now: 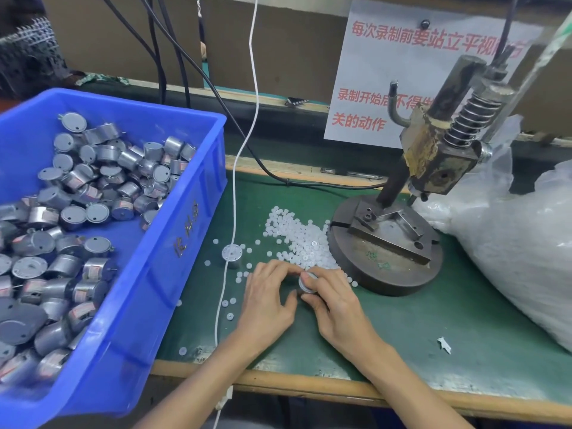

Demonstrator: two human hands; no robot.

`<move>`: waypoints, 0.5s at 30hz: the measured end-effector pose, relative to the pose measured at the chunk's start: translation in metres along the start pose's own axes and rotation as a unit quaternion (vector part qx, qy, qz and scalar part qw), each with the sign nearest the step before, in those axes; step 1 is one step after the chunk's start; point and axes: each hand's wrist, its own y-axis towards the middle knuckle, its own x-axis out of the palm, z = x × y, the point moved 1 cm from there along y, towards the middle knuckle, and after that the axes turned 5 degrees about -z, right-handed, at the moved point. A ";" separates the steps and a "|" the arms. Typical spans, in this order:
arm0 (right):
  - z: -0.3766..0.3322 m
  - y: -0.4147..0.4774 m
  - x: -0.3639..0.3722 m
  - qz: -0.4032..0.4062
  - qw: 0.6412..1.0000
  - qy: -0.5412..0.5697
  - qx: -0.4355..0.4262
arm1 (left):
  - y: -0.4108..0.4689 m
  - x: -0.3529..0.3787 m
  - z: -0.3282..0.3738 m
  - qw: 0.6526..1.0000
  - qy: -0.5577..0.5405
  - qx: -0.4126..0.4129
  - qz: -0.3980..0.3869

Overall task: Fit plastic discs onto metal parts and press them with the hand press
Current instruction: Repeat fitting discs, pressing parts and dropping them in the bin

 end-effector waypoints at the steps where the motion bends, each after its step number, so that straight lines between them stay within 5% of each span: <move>1: 0.000 0.001 0.000 -0.002 1.000 -0.002 -0.002 | 0.000 0.000 0.000 1.000 0.001 -0.001 -0.001; 8: -0.001 0.002 -0.003 -0.007 1.000 0.016 0.016 | -0.001 -0.001 0.004 0.999 0.009 0.014 -0.033; 11: 0.000 0.001 -0.009 0.018 0.982 0.144 0.123 | 0.000 -0.001 0.009 0.998 0.000 0.041 -0.041; 15: 0.000 0.006 -0.031 0.100 0.814 0.484 0.307 | 0.011 0.000 0.029 0.995 -0.020 0.098 -0.020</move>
